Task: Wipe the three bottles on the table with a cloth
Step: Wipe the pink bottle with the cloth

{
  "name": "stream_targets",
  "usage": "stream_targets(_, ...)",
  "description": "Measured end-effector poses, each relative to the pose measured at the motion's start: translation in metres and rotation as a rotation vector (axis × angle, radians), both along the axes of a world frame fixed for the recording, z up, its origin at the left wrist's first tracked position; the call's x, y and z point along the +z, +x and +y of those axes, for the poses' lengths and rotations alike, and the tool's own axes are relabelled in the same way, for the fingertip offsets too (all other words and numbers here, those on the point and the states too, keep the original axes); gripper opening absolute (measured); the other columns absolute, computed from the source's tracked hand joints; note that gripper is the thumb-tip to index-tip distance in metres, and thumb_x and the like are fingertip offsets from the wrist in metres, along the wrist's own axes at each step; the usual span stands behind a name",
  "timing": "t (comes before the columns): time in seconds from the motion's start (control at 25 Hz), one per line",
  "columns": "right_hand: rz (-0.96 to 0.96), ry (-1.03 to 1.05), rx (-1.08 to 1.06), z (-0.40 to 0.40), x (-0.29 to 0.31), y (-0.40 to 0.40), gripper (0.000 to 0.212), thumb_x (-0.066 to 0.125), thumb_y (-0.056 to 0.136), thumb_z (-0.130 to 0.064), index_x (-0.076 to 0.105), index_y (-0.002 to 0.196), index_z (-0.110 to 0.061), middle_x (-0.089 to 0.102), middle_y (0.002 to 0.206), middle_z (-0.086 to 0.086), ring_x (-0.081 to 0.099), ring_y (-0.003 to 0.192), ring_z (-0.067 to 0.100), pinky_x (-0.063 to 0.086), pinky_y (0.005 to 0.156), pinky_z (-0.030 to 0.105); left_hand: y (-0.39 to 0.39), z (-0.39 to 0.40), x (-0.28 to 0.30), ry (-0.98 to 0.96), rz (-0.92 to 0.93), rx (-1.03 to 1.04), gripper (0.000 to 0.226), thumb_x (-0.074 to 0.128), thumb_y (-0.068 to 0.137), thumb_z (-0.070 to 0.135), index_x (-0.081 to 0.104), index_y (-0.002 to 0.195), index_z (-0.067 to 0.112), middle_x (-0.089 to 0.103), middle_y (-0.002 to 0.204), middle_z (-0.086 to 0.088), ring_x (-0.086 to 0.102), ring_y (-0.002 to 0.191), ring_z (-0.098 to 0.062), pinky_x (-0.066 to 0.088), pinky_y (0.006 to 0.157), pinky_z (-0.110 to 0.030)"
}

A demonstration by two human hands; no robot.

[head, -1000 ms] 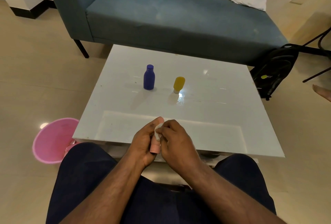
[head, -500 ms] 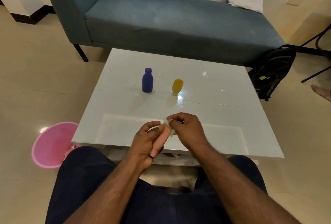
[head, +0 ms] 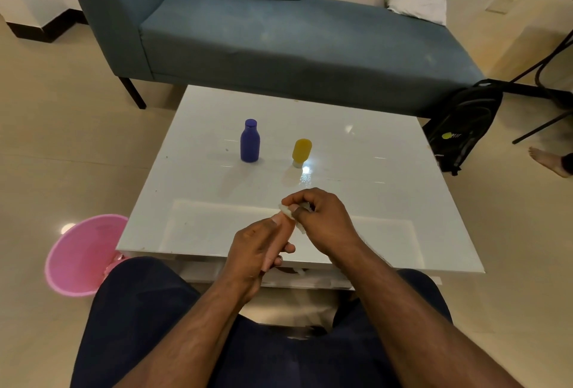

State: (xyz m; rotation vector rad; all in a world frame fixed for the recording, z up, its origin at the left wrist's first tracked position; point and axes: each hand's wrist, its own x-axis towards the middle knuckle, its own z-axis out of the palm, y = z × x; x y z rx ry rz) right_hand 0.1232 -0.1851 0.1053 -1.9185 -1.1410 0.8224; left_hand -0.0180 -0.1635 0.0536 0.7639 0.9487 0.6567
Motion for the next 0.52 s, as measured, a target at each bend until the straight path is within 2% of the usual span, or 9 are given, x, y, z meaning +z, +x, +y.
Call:
stream_targets(0.08, 0.085, 0.023, -0.035, 0.001, -0.002, 0.001, 0.017, 0.062, 0.09, -0.015, 0.074, 0.093, -0.028, 0.068, 0.1, -0.014, 0.06, 0.095, 0.005, 0.05, 0.084, 0.023, 0.0, 0.001, 0.001, -0.114, -0.101, 0.046, 0.033, 0.058, 0.099, 0.032, 0.063, 0.121, 0.007, 0.071, 0.105, -0.021, 0.072, 0.076, -0.027, 0.051, 0.049, -0.025)
stream_targets(0.2, 0.165, 0.086, -0.089, -0.009, -0.01, -0.009, 0.019, 0.066, 0.087, -0.015, 0.072, 0.089, -0.034, 0.069, 0.094, -0.017, 0.063, 0.091, 0.002, 0.051, 0.079, 0.02, -0.002, 0.005, -0.001, -0.222, -0.142, 0.133, 0.034, 0.059, 0.099, 0.034, 0.061, 0.123, 0.011, 0.073, 0.103, -0.018, 0.072, 0.077, -0.026, 0.055, 0.053, -0.029)
stream_targets(0.32, 0.098, 0.094, -0.08, -0.023, -0.02, -0.023, 0.02, 0.068, 0.086, -0.019, 0.069, 0.089, -0.039, 0.068, 0.094, -0.021, 0.061, 0.092, -0.004, 0.047, 0.079, 0.011, -0.002, 0.01, -0.006, -0.317, -0.122, 0.199, 0.039, 0.062, 0.097, 0.039, 0.063, 0.126, 0.013, 0.07, 0.107, -0.017, 0.068, 0.075, -0.023, 0.054, 0.06, -0.034)
stream_targets(0.4, 0.052, 0.1, -0.081, -0.02, -0.021, -0.024, 0.019, 0.067, 0.086, -0.019, 0.07, 0.09, -0.038, 0.068, 0.094, -0.021, 0.06, 0.091, -0.006, 0.045, 0.076, 0.007, -0.001, 0.01, -0.007, -0.312, -0.112, 0.184, 0.039, 0.061, 0.097, 0.04, 0.063, 0.125, 0.013, 0.07, 0.105, -0.016, 0.067, 0.072, -0.021, 0.053, 0.061, -0.034)
stream_targets(0.52, 0.032, 0.101, -0.1, -0.002, -0.018, -0.015, 0.016, 0.066, 0.087, -0.017, 0.072, 0.097, -0.029, 0.069, 0.098, -0.015, 0.062, 0.092, 0.0, 0.049, 0.077, 0.012, 0.001, 0.009, -0.007, -0.206, -0.046, 0.101, 0.044, 0.063, 0.095, 0.045, 0.061, 0.129, 0.017, 0.068, 0.105, -0.015, 0.063, 0.073, -0.019, 0.053, 0.059, -0.033)
